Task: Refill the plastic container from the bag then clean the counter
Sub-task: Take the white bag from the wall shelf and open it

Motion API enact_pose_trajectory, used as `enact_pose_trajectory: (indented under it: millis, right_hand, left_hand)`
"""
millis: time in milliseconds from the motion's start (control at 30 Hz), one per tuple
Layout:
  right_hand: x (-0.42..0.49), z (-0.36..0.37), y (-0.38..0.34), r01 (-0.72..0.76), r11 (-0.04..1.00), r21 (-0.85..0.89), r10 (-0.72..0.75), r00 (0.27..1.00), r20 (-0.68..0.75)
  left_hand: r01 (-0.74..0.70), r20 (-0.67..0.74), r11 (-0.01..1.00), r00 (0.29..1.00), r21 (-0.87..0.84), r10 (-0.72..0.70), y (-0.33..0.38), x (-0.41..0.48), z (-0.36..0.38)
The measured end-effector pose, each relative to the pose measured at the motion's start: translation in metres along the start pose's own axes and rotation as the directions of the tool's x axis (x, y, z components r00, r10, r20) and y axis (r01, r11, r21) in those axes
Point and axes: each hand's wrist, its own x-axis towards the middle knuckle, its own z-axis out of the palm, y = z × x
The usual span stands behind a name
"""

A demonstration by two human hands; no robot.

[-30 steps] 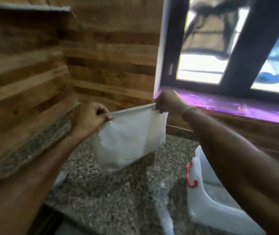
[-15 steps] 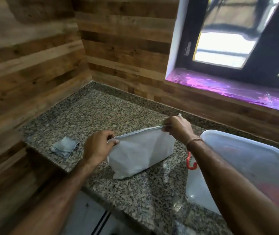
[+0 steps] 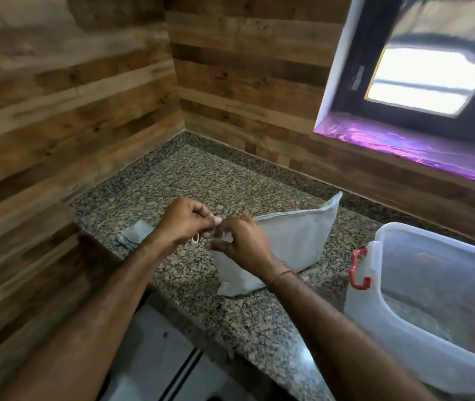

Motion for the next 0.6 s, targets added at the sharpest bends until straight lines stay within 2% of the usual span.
enact_pose_trajectory:
  millis: [100, 200, 267, 300, 367, 400, 500, 600]
  right_hand:
    - [0.007, 0.012, 0.001, -0.096, 0.979, 0.180, 0.094, 0.995, 0.016]
    - [0.008, 0.012, 0.003, -0.185, 0.893, 0.411, 0.176, 0.983, 0.062]
    - [0.008, 0.010, 0.006, -0.237, 0.797, 0.555, 0.229, 0.970, 0.085]
    - [0.008, 0.010, 0.007, -0.259, 0.759, 0.597, 0.263, 0.961, 0.081]
    - [0.008, 0.009, 0.007, -0.303, 0.707, 0.639, 0.344, 0.937, 0.064]
    - [0.009, 0.008, 0.007, -0.319, 0.690, 0.650, 0.370, 0.927, 0.063]
    - [0.011, 0.004, 0.005, -0.354, 0.672, 0.651, 0.407, 0.910, 0.075]
    - [0.014, -0.006, 0.008, -0.397, 0.727, 0.560, 0.457, 0.889, 0.036]
  left_hand:
    - [-0.011, 0.016, 0.989, 1.000, -0.148, 0.014, -0.004, 0.002, -0.005]
    - [0.019, -0.044, 0.955, 0.998, -0.294, -0.034, -0.024, 0.001, -0.012]
    - [-0.017, -0.043, 0.975, 0.999, -0.223, 0.008, -0.044, -0.002, -0.011]
    - [-0.043, 0.007, 0.985, 0.999, -0.168, 0.045, -0.051, -0.005, -0.007]
    - [-0.105, 0.120, 0.986, 0.985, -0.128, 0.121, -0.059, -0.010, 0.007]
    - [-0.144, 0.119, 0.983, 0.980, -0.116, 0.158, -0.059, -0.010, 0.016]
    - [-0.248, -0.047, 0.969, 0.967, 0.009, 0.249, -0.056, -0.005, 0.032]
    - [-0.303, -0.132, 0.951, 0.942, 0.060, 0.309, -0.061, 0.001, 0.036]
